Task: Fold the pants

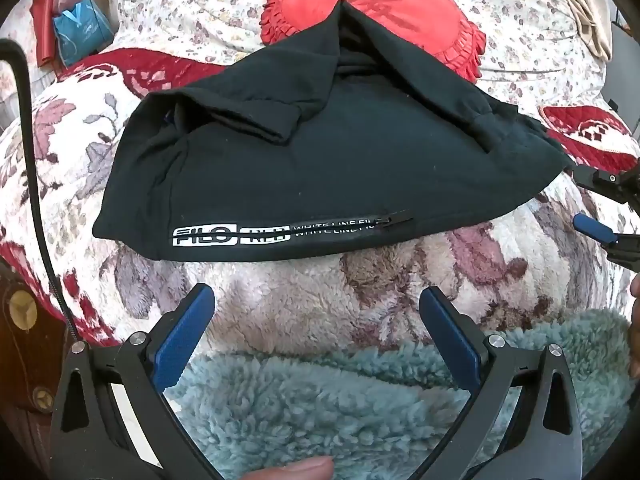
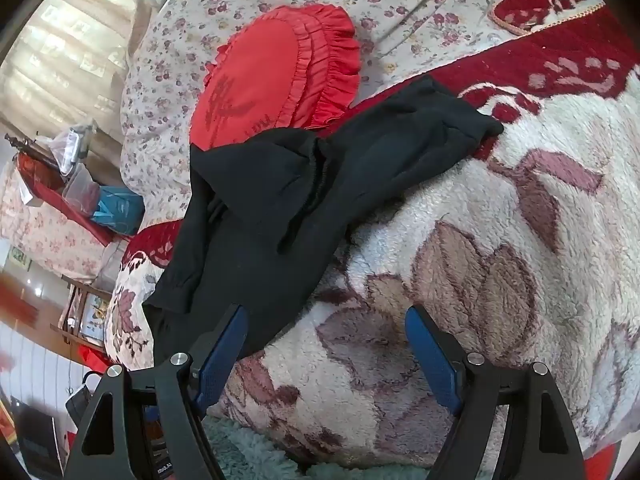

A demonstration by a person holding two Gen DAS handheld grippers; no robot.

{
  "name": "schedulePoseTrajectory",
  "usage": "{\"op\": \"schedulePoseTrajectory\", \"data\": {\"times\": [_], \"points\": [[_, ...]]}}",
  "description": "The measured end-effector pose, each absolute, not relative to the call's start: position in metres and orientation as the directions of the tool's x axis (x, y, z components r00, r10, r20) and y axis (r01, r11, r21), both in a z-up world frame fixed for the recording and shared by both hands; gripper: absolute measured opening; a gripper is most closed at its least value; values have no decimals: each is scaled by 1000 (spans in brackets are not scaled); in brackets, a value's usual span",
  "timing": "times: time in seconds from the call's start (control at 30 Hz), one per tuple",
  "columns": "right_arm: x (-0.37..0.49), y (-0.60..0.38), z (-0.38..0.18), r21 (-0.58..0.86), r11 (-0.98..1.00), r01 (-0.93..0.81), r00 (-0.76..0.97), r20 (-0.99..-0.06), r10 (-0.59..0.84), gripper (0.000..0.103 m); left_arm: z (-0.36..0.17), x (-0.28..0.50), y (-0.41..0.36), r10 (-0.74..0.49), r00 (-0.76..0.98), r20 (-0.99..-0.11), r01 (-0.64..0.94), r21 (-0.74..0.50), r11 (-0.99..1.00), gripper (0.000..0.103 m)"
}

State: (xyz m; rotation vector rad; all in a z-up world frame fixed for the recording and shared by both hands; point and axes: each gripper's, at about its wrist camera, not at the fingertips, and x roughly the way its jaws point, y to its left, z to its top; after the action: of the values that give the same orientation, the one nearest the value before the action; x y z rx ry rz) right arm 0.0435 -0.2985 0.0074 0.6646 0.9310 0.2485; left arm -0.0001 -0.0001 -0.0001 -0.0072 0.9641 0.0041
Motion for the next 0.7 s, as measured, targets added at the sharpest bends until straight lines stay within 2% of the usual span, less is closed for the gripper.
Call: {"op": "schedulePoseTrajectory", "data": {"times": [0.7], "points": [[43,-300,8,632,770,86,586,-657,474,80,0,0,-1,12,588,-809,-6,10,1000,102]]}}
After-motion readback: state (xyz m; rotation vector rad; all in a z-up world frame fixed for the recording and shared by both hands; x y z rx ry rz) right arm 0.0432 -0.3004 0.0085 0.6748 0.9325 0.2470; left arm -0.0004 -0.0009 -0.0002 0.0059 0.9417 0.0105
